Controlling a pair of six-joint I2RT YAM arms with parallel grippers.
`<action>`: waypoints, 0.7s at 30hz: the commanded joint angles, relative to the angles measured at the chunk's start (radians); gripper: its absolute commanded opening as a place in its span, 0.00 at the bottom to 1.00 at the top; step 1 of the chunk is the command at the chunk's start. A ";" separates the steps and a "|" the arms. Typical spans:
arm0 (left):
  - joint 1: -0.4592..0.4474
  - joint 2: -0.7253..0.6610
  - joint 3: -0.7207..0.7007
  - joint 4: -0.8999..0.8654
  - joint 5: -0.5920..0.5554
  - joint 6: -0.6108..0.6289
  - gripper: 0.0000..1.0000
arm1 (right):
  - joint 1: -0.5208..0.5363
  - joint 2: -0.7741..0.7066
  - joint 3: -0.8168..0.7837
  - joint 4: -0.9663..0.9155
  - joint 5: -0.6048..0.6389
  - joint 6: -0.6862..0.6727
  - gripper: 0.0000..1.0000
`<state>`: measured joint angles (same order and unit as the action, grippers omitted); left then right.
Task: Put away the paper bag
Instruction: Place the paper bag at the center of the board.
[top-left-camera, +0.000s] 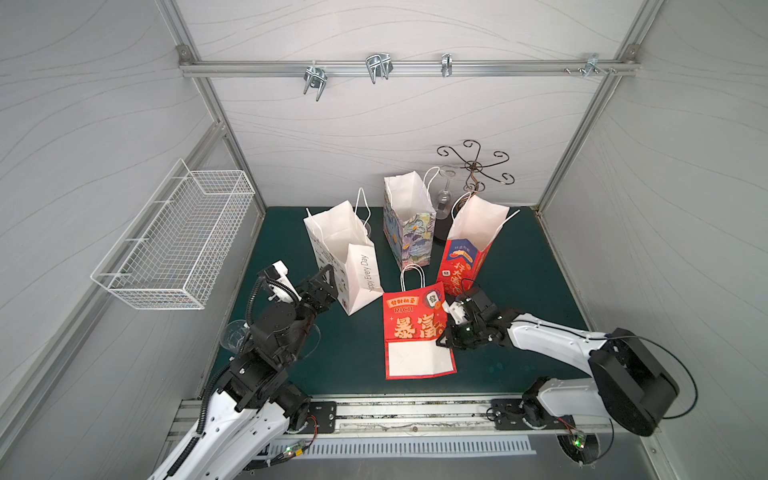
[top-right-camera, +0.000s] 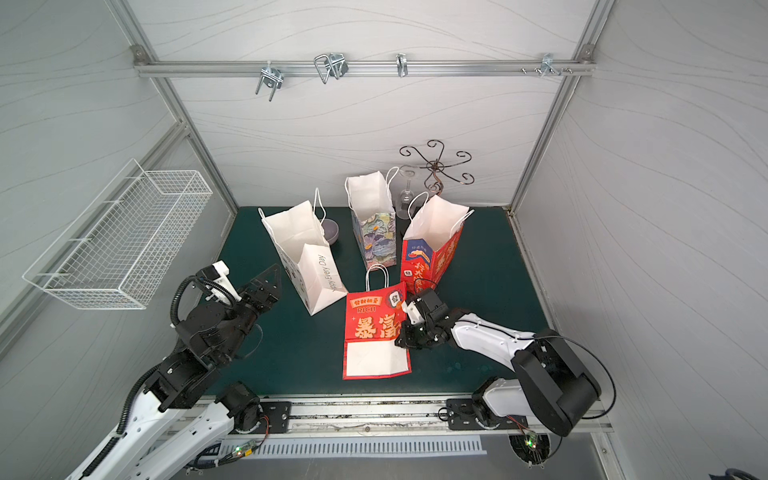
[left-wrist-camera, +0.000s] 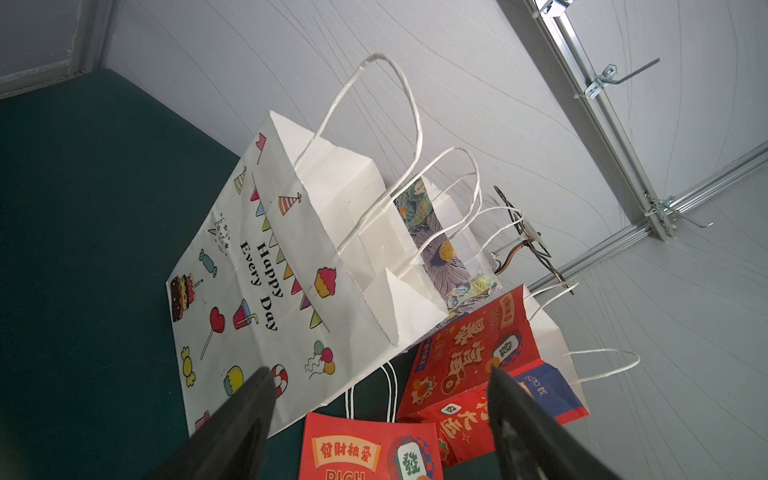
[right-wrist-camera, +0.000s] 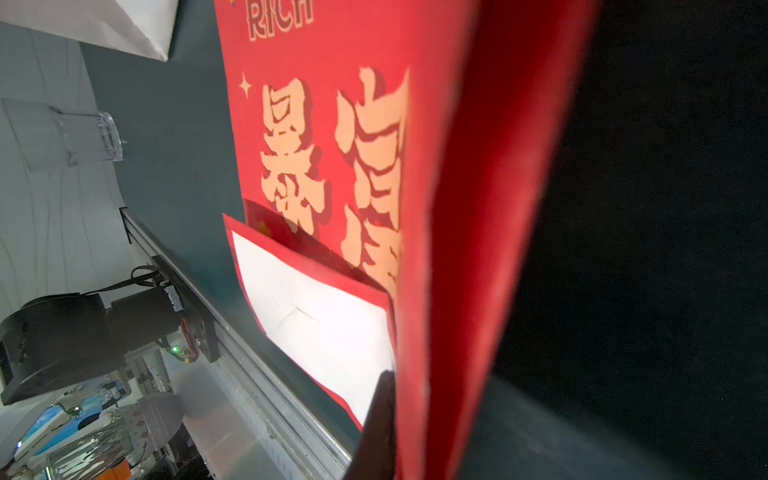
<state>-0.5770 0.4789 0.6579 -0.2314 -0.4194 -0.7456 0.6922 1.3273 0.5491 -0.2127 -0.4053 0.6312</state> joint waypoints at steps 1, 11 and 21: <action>0.001 -0.003 -0.001 0.017 -0.018 -0.015 0.82 | -0.002 0.024 0.019 -0.035 0.060 -0.035 0.21; 0.001 0.009 0.003 0.002 -0.008 0.000 0.82 | -0.023 -0.058 0.038 -0.229 0.254 -0.067 0.65; 0.001 0.145 0.136 -0.179 0.066 0.064 0.83 | -0.049 -0.337 0.111 -0.405 0.341 -0.160 0.74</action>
<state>-0.5770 0.5915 0.7059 -0.3443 -0.3740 -0.7128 0.6479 1.0496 0.6144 -0.5350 -0.1131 0.5243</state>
